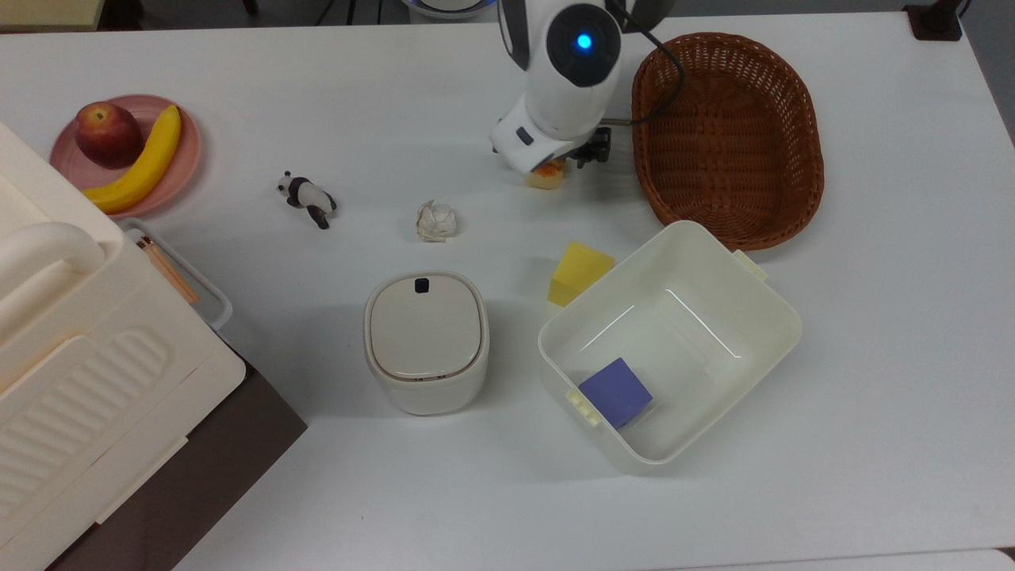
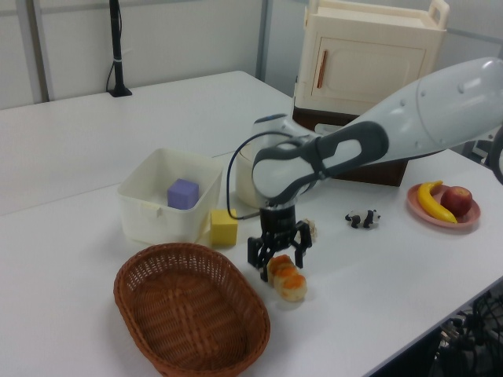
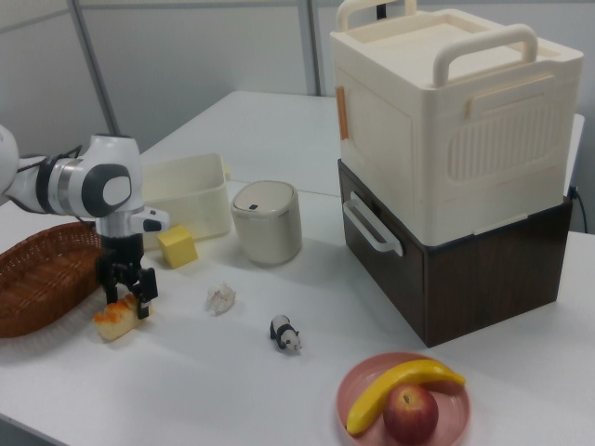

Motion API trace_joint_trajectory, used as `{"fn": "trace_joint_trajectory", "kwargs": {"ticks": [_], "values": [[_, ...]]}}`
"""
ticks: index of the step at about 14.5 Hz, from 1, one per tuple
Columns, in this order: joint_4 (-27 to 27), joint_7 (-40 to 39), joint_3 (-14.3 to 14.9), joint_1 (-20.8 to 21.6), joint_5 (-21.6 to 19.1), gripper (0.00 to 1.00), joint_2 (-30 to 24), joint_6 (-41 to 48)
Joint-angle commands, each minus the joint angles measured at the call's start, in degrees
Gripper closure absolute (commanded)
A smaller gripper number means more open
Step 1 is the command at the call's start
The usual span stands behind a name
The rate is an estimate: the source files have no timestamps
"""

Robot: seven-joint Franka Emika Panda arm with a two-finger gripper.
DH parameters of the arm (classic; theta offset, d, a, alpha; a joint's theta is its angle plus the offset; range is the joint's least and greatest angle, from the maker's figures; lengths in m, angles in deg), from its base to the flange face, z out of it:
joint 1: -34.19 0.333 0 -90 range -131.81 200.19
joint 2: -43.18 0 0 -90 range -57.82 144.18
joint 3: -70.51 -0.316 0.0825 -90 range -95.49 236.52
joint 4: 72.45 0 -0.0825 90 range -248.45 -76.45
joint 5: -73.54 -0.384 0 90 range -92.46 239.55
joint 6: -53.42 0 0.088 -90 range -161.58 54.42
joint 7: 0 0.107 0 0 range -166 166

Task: Put the bread in the basket
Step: 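Close the gripper on the bread roll and lift it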

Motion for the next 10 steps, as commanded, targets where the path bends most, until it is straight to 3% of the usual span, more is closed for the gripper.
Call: {"fn": "trace_joint_trajectory", "kwargs": {"ticks": [1,2,4,10], "values": [[-0.6,1.1,0.7,1.0,-0.3,0.60,-0.1,-1.3],[-0.4,1.1,0.7,0.7,-0.3,0.79,-0.1,-1.2],[-0.4,0.7,1.3,0.4,-0.3,1.00,-0.8,-0.4],[5.6,0.6,1.4,-2.0,-0.3,1.00,-3.8,4.7]]}}
